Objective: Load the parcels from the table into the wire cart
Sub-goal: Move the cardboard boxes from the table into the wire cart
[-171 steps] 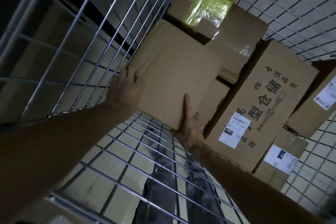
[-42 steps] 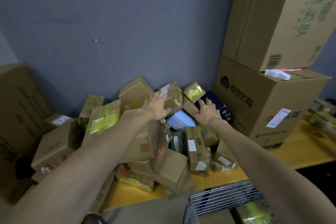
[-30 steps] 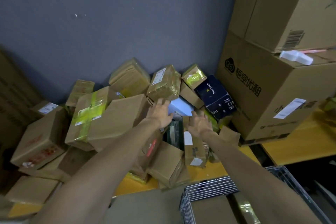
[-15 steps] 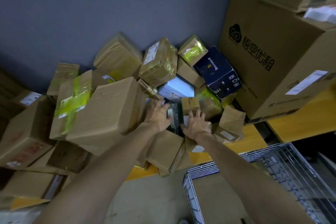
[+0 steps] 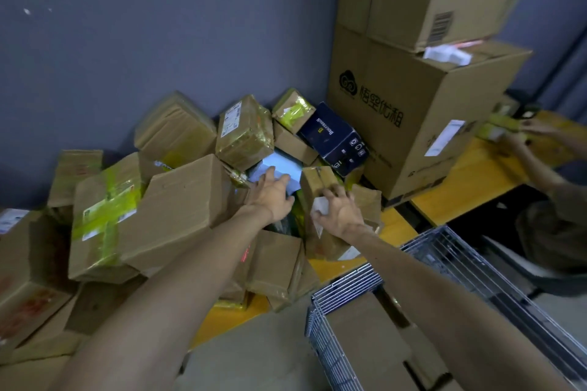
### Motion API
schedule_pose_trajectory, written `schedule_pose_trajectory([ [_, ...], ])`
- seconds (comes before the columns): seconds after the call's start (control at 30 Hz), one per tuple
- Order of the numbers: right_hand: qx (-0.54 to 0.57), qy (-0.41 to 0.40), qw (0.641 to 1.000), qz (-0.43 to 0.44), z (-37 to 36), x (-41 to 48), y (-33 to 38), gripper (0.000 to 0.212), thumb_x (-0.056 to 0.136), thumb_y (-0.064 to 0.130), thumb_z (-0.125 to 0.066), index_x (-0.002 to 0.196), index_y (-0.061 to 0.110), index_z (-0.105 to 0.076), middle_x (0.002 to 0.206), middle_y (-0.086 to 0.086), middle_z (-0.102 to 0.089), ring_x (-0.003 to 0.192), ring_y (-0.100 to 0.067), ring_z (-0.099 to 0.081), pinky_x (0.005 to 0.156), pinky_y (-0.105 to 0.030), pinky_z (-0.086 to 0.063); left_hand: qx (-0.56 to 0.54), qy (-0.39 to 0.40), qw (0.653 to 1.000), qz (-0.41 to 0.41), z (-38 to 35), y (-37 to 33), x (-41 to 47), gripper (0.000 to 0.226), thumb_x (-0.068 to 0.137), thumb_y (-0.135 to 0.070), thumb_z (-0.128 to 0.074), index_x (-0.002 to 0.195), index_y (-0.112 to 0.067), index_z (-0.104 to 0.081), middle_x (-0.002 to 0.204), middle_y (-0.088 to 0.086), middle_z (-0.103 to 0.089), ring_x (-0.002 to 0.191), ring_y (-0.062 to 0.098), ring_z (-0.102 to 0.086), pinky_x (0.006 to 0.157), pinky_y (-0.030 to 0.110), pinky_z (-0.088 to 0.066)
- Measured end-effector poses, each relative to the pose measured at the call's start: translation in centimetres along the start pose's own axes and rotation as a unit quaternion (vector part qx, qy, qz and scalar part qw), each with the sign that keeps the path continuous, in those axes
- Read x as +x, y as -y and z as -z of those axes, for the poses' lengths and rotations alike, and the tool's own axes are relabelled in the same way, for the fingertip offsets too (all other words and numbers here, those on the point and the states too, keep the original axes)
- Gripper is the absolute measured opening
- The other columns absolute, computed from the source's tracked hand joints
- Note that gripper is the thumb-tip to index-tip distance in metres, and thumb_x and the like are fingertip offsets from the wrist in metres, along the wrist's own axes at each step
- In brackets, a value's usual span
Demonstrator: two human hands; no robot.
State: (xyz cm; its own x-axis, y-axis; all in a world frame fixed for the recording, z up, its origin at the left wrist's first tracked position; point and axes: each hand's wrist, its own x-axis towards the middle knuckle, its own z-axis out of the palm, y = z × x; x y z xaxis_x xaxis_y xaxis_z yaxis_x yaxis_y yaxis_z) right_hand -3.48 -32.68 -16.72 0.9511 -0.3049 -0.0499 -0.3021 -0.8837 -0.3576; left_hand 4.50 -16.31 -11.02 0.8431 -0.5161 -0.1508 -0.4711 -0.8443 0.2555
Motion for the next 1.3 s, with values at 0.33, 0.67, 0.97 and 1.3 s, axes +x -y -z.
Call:
schedule_pose_trajectory([
  [0.33,-0.045,-0.104,0.993,-0.044,5.4,-11.0,-3.8,0.057,0.085,0.040,-0.063,0.135,0.018,-0.047,0.147,-0.010,-0.033,0.139,-0.035,-0.022,0.096,-0.055,-0.047,-0.008,-0.017,0.992,-0.127,1.0,-6.0,-4.7,0.051,0.098,-0.037,-0.054,0.144,-0.020,-0.037,0.160,0.014,-0.008,0.143,0.039,-0.024,0.117,0.047,-0.026],
  [0.67,-0.076,-0.186,0.970,-0.139,10.2,-20.2,-12.6,0.049,0.088,0.040,-0.064,0.131,0.019,-0.052,0.142,-0.009,-0.038,0.134,-0.032,-0.029,0.092,-0.052,-0.050,0.000,0.011,0.973,-0.230,-0.5,-15.5,-6.6,0.053,0.099,-0.036,-0.054,0.146,-0.020,-0.036,0.161,0.013,-0.009,0.144,0.039,-0.022,0.117,0.051,-0.024],
  [0.97,-0.129,-0.166,0.963,-0.167,10.4,-24.6,-23.7,0.051,0.089,0.042,-0.062,0.132,0.019,-0.049,0.143,-0.012,-0.036,0.136,-0.032,-0.029,0.087,-0.054,-0.053,0.019,0.044,0.961,-0.274,-5.6,-26.5,-4.3,0.054,0.098,-0.035,-0.054,0.146,-0.019,-0.036,0.161,0.014,-0.013,0.144,0.039,-0.024,0.119,0.052,-0.018],
  [1.3,-0.120,-0.086,0.974,-0.173,8.6,-24.6,-36.0,0.061,0.090,0.047,-0.058,0.140,0.020,-0.039,0.151,-0.013,-0.026,0.141,-0.033,-0.021,0.095,-0.055,-0.048,0.063,0.096,0.957,-0.267,-13.3,-35.6,-0.3,0.051,0.099,-0.033,-0.052,0.145,-0.016,-0.037,0.160,0.015,-0.015,0.142,0.037,-0.028,0.117,0.049,-0.025],
])
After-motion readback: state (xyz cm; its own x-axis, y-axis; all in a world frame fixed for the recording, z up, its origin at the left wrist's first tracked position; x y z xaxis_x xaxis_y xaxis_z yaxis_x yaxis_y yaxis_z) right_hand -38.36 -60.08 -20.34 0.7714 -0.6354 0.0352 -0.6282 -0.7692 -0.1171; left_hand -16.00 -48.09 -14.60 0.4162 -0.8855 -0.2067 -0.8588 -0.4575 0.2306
